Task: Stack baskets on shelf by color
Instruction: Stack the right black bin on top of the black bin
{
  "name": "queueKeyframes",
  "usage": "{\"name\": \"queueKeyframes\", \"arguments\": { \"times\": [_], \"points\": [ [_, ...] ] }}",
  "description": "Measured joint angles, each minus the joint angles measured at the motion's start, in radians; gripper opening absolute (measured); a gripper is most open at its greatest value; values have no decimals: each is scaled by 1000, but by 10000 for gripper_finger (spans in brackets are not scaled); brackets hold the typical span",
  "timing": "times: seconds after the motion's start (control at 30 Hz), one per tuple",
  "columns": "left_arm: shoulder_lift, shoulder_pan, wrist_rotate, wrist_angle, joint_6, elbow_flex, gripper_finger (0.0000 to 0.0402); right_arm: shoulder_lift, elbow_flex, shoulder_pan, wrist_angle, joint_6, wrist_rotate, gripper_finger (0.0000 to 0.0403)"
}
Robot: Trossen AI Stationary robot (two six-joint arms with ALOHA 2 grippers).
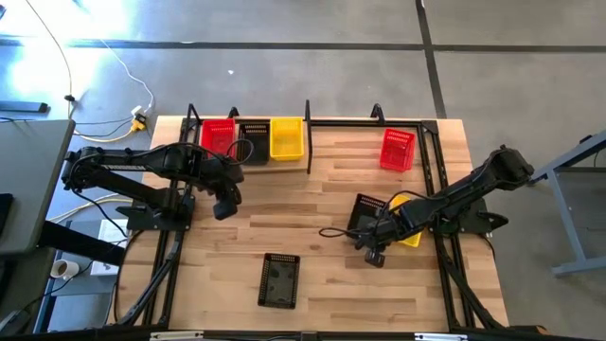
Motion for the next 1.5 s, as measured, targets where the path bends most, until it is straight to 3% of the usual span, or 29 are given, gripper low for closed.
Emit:
{"name": "queueKeyframes", "arguments": {
  "times": [0.27, 0.77, 1.2, 1.5],
  "points": [
    [0, 0, -58, 0, -11, 0, 152, 0, 99, -4, -15, -27, -1, 5],
    [0, 69, -149, 0, -79, 0, 152, 0, 512, -162, -228, -186, 116, 1],
    [0, 128, -155, 0, -159, 0, 152, 0, 800, -372, -171, -504, 279, 0],
    [0, 129, -155, 0, -142, 0, 152, 0, 867, -521, 10, -726, 272, 0]
  ]
}}
